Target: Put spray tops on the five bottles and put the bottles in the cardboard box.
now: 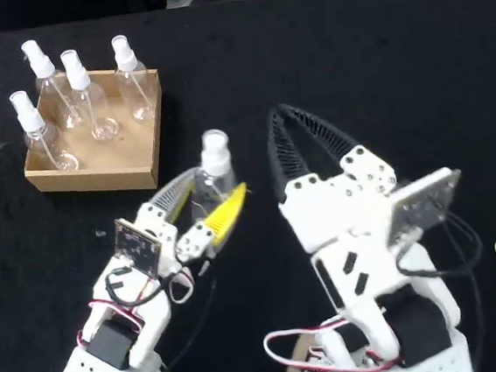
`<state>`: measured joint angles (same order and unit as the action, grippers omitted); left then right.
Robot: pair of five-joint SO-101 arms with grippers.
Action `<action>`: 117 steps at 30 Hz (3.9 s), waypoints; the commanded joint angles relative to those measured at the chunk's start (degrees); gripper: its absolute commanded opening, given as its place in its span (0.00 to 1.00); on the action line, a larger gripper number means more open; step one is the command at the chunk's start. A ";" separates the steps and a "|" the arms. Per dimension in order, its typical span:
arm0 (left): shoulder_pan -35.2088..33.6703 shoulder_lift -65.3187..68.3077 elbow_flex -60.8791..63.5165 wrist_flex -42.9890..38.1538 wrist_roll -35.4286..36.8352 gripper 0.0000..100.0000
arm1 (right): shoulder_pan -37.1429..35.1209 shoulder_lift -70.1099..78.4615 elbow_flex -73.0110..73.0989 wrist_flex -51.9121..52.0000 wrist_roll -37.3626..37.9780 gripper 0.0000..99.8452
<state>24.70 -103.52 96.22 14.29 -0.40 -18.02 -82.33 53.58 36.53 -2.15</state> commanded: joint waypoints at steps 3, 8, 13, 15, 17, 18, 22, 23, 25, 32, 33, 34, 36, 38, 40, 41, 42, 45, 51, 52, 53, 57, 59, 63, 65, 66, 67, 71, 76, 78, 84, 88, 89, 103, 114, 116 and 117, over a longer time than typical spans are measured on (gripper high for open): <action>-8.92 -0.88 1.19 -0.35 0.53 0.11 | 1.49 -0.57 11.65 -0.26 0.00 0.01; -16.04 -0.62 1.19 -2.29 0.70 0.11 | 1.58 -0.84 20.44 -6.51 0.09 0.01; -22.37 -0.53 1.19 -5.45 0.79 0.11 | 1.23 -0.40 27.21 -10.29 0.00 0.01; -23.34 -0.53 1.19 -5.54 0.79 0.11 | 1.23 -0.40 29.93 -13.01 0.00 0.01; -23.60 -0.53 1.19 -5.54 0.79 0.11 | 1.23 -0.40 31.96 -16.18 0.00 0.01; -23.60 -0.53 1.19 -5.54 0.79 0.11 | 1.23 -0.40 32.57 -17.41 0.09 0.01; -23.60 0.70 1.19 -6.33 0.79 0.11 | 1.23 -0.40 33.71 -18.46 0.35 0.01; -23.60 1.76 1.19 -7.74 0.79 0.11 | 1.23 -0.40 33.89 -18.46 0.35 0.01; -23.69 5.36 1.45 -12.40 0.79 0.11 | 1.23 -0.40 34.15 -18.46 0.35 0.01; -27.12 28.92 1.36 -36.13 0.79 0.11 | 1.23 -0.40 34.42 -18.55 0.35 0.01; -27.56 32.88 1.19 -40.26 0.79 0.11 | 1.23 -0.40 34.68 -18.64 0.35 0.01; -27.65 36.75 0.92 -44.04 0.79 0.11 | 1.23 -0.66 35.12 -18.90 0.44 0.01; -27.38 44.31 -0.40 -50.02 0.79 0.11 | 0.79 -0.92 35.65 -18.99 0.44 0.02; -27.30 51.60 -2.86 -53.89 0.79 0.11 | -0.35 -0.92 35.82 -18.99 0.44 0.02; -27.56 58.64 -6.46 -56.00 0.79 0.11 | -1.49 -0.92 35.91 -18.99 0.44 0.02; -27.65 61.89 -8.40 -56.44 0.79 0.11 | -1.93 -0.92 35.91 -18.99 0.44 0.02; -27.65 65.23 -10.42 -56.44 0.79 0.11 | -2.29 -0.92 36.00 -18.99 0.44 0.02; -27.38 73.32 -15.16 -56.62 0.79 0.11 | -2.46 -0.75 36.00 -18.99 0.44 0.02; -27.74 77.19 -18.59 -56.62 0.79 0.11 | -2.46 -0.84 36.00 -18.99 0.44 0.02; -27.56 77.01 -18.33 -56.62 0.70 0.11 | -2.46 -0.84 36.00 -18.99 0.44 0.02; -27.47 76.57 -17.98 -56.62 0.62 0.11 | -2.46 -0.84 36.00 -18.99 0.44 0.02; -27.21 72.53 -15.87 -56.62 0.35 0.11 | -2.46 -0.75 36.00 -18.99 0.44 0.02; -27.30 68.75 -14.64 -56.62 0.35 0.11 | -2.46 -0.66 36.00 -18.99 0.44 0.02; -27.74 60.40 -13.05 -56.35 0.35 0.11 | -2.37 -0.92 36.70 -18.99 0.44 0.02; -27.65 57.41 -13.14 -56.18 0.35 0.11 | -2.37 -0.92 36.88 -18.99 0.44 0.02; -27.30 56.44 -13.41 -56.09 0.35 0.11 | -2.37 -0.92 36.97 -18.99 0.44 0.02; -27.12 56.00 -13.67 -56.09 0.35 0.11 | -2.29 -0.92 36.97 -18.99 0.44 0.02; -27.12 56.53 -16.31 -56.09 0.35 0.11 | -2.29 -0.92 36.97 -18.99 0.53 0.02; -28.18 59.25 -17.80 -56.53 0.35 0.11 | -2.29 -0.92 36.97 -18.99 0.53 0.02; -28.09 60.75 -19.12 -56.53 0.70 0.11 | -2.29 -0.92 36.97 -18.99 0.53 0.02; -28.18 69.10 -25.63 -56.62 0.79 0.11 | -2.29 -0.92 37.05 -18.99 0.53 0.02; -28.35 75.52 -26.95 -63.12 0.79 0.11 | -2.29 -0.92 37.05 -18.99 0.53 0.02; -28.44 77.36 -26.33 -66.73 0.79 0.11 | -2.29 -0.92 37.05 -18.99 0.53 0.02; -28.44 102.15 -32.13 -88.18 0.79 0.11 | -2.29 -0.92 37.41 -18.99 0.53 0.02; -28.35 108.92 -32.48 -93.19 0.79 0.11 | -2.46 -0.92 37.49 -18.99 0.53 0.02; -28.35 110.59 -33.63 -93.19 0.79 0.11 | -2.46 -0.92 37.58 -18.99 0.53 0.02; -28.44 111.47 -34.15 -93.19 0.79 0.11 | -2.46 -0.92 37.58 -18.99 0.53 0.02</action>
<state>-3.34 6.37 66.59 -77.58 0.04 -20.04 -82.33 91.47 19.38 -2.15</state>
